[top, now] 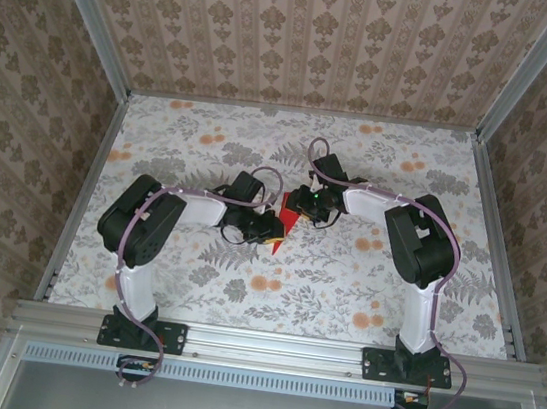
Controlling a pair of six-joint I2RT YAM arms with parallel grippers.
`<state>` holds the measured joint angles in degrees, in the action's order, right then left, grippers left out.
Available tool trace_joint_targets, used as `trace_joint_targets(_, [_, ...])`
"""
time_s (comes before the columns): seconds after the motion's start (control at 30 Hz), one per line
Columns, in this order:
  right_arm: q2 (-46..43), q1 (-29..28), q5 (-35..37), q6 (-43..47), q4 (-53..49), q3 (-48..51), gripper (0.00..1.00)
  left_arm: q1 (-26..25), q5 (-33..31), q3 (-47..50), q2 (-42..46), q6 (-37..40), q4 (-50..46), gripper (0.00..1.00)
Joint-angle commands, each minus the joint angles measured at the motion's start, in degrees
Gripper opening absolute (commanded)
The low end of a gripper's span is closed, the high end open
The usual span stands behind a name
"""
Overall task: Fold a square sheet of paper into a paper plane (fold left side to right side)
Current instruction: Fold the wing for the fifth time at the center of the table.
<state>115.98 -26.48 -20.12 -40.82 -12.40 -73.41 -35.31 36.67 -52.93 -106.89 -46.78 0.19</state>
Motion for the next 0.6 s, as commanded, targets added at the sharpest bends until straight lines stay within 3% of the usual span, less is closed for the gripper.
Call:
trace_joint_targets(0.0, [-0.85, 0.31, 1.41, 0.64, -1.42, 1.19, 0.45, -0.77, -4.11, 0.22, -0.77, 2.21, -9.06, 0.15])
trace_joint_targets(0.27, [-9.35, 1.08, -1.39, 1.83, 4.77, 4.93, 0.44, -1.42, -6.32, 0.34, -1.48, 2.72, -10.99, 0.11])
trace_joint_targets(0.57, [-9.94, -1.37, -6.28, 1.09, 9.35, 10.58, 0.28, -1.60, -6.96, 0.60, -1.39, 2.94, -11.08, 0.09])
